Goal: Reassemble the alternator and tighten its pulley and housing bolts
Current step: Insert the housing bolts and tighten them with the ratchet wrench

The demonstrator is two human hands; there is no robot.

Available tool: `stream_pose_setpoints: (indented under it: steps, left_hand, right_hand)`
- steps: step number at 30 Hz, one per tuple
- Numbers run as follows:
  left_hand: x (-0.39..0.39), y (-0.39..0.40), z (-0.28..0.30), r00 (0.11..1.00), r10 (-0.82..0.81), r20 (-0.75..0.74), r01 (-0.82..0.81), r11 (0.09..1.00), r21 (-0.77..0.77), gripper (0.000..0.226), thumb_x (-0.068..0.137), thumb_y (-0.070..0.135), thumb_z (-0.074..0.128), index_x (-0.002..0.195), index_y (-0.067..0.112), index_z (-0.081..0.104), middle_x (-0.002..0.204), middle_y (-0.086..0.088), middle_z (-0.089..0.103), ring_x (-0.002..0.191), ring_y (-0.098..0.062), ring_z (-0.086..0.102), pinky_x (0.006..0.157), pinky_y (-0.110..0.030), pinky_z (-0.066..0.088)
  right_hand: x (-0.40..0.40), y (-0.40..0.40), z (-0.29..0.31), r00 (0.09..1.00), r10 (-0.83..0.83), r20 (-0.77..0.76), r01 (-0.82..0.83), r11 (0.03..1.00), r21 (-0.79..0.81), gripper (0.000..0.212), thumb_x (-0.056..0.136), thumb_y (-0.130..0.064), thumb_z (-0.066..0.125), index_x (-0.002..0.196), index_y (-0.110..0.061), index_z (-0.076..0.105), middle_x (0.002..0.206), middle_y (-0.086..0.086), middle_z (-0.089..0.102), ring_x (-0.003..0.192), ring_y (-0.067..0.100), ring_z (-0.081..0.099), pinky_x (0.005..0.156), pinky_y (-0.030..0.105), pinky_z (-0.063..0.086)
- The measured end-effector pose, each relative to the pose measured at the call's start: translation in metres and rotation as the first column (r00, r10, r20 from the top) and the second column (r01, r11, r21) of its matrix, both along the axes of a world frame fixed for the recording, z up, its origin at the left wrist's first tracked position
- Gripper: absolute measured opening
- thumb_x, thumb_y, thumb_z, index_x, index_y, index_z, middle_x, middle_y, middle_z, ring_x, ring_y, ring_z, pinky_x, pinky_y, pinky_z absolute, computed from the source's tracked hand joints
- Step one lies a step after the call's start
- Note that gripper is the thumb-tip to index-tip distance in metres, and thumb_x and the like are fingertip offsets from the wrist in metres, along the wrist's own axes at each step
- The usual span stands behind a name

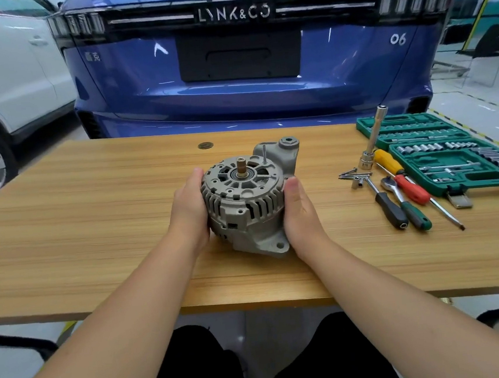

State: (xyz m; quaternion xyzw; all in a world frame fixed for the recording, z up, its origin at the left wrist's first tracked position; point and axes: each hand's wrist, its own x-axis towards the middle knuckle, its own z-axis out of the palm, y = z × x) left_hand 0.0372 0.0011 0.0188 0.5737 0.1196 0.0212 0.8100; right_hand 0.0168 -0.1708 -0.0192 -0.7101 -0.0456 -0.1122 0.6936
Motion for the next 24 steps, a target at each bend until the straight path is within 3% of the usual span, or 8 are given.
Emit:
stream_pose_setpoints:
  steps: [3, 7, 12, 15, 18, 21, 24]
  left_hand:
    - [0.006, 0.002, 0.003, 0.999, -0.038, -0.028, 0.037, 0.999, -0.031, 0.044, 0.104, 0.044, 0.050, 0.113, 0.008, 0.075, 0.105, -0.013, 0.079, 0.096, -0.029, 0.078, 0.081, -0.039, 0.060]
    - [0.010, 0.002, 0.004, 0.997, -0.050, -0.057, 0.048, 0.998, -0.040, 0.049, 0.103, 0.052, 0.054, 0.113, 0.008, 0.073, 0.103, -0.012, 0.080, 0.093, -0.029, 0.078, 0.083, -0.042, 0.060]
    - [0.005, 0.001, 0.004, 0.995, -0.029, -0.092, 0.026, 0.999, -0.038, 0.061, 0.098, 0.069, 0.050, 0.112, 0.014, 0.073, 0.102, -0.007, 0.081, 0.089, -0.025, 0.079, 0.076, -0.039, 0.060]
    - [-0.014, -0.004, -0.004, 0.999, -0.036, -0.010, 0.036, 0.999, 0.036, 0.070, 0.093, 0.079, 0.042, 0.122, 0.023, 0.072, 0.113, 0.001, 0.079, 0.102, -0.017, 0.076, 0.096, -0.044, 0.055]
    - [-0.041, -0.012, -0.012, 0.984, 0.021, 0.176, -0.049, 0.987, 0.155, 0.102, 0.068, 0.096, 0.054, 0.146, 0.032, 0.051, 0.140, 0.008, 0.064, 0.130, -0.014, 0.060, 0.114, -0.048, 0.043]
    - [-0.057, -0.016, -0.023, 0.950, -0.053, 0.309, -0.046, 0.951, 0.306, 0.109, 0.063, 0.088, 0.069, 0.155, 0.044, 0.029, 0.147, 0.017, 0.050, 0.136, -0.004, 0.049, 0.113, -0.036, 0.044]
    - [-0.058, -0.012, -0.028, 0.936, -0.139, 0.323, -0.033, 0.880, 0.475, 0.117, 0.059, 0.068, 0.079, 0.157, 0.048, 0.018, 0.150, 0.021, 0.042, 0.133, 0.009, 0.045, 0.099, -0.009, 0.039]
  right_hand:
    - [-0.004, 0.000, -0.001, 0.996, -0.014, 0.087, 0.013, 1.000, 0.009, 0.081, 0.081, -0.088, 0.035, 0.128, -0.025, 0.059, 0.114, -0.026, 0.069, 0.108, -0.009, 0.061, 0.088, 0.012, 0.049]
    - [-0.010, 0.000, 0.002, 0.984, -0.065, 0.167, 0.072, 0.997, -0.036, 0.062, 0.082, -0.087, 0.037, 0.112, -0.039, 0.061, 0.107, -0.033, 0.068, 0.103, -0.011, 0.061, 0.080, 0.004, 0.043]
    - [-0.010, 0.000, -0.001, 0.989, -0.021, 0.144, 0.022, 1.000, -0.008, 0.065, 0.085, -0.083, 0.037, 0.118, -0.033, 0.063, 0.112, -0.023, 0.070, 0.107, -0.005, 0.063, 0.084, 0.011, 0.048]
    - [-0.010, -0.003, -0.002, 0.999, -0.023, 0.044, 0.021, 0.999, 0.043, 0.062, 0.087, -0.080, 0.028, 0.110, -0.041, 0.070, 0.111, -0.022, 0.072, 0.106, -0.007, 0.064, 0.088, 0.015, 0.049]
    - [-0.012, -0.005, -0.001, 0.999, -0.020, -0.026, 0.023, 0.990, 0.136, 0.065, 0.086, -0.081, 0.025, 0.117, -0.046, 0.070, 0.117, -0.021, 0.072, 0.111, -0.005, 0.063, 0.102, 0.035, 0.052]
    - [-0.013, -0.006, -0.002, 0.997, -0.026, -0.076, 0.040, 0.981, 0.188, 0.079, 0.082, -0.084, 0.028, 0.136, -0.035, 0.060, 0.129, -0.015, 0.067, 0.124, 0.005, 0.059, 0.106, 0.048, 0.050]
    - [-0.013, -0.010, 0.001, 0.996, -0.010, -0.090, 0.030, 0.974, 0.225, 0.069, 0.088, -0.077, 0.028, 0.131, -0.036, 0.061, 0.126, -0.011, 0.069, 0.119, 0.007, 0.063, 0.090, 0.041, 0.055]
